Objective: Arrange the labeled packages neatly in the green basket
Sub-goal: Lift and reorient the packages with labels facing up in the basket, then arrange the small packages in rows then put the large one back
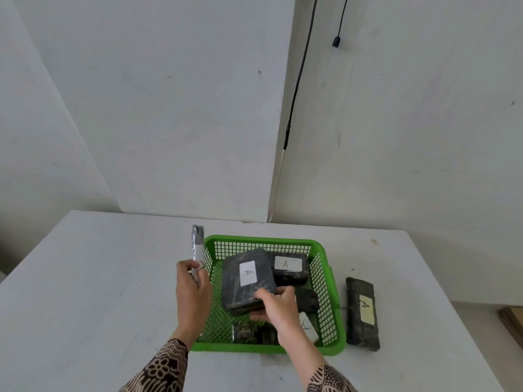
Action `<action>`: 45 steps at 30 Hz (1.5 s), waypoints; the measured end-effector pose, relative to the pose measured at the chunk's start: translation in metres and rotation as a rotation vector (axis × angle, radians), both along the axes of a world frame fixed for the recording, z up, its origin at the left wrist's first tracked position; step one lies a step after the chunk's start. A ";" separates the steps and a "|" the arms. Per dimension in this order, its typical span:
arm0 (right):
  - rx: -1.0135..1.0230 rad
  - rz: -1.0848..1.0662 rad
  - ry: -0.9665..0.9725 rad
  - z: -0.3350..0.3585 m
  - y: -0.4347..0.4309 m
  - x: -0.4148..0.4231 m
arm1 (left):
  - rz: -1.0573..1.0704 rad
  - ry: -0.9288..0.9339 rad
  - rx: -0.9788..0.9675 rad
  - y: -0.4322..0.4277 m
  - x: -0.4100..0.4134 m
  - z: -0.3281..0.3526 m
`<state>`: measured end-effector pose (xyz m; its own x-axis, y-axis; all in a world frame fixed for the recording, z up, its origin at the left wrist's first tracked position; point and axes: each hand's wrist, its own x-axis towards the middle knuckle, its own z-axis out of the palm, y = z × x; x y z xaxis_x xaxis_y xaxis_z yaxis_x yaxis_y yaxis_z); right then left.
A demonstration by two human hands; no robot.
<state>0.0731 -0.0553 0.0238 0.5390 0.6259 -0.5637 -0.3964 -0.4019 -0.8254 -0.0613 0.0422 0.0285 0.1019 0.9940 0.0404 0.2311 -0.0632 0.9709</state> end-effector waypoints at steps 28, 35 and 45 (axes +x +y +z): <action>-0.424 0.567 -0.731 -0.040 0.047 -0.033 | -0.184 -0.034 -0.119 -0.001 -0.007 -0.018; 0.024 0.288 -0.442 0.012 0.024 0.013 | -0.297 -0.324 -0.317 -0.004 0.008 -0.004; 0.068 0.403 -0.504 0.033 -0.025 0.079 | -0.282 -0.357 -0.401 -0.014 0.051 0.002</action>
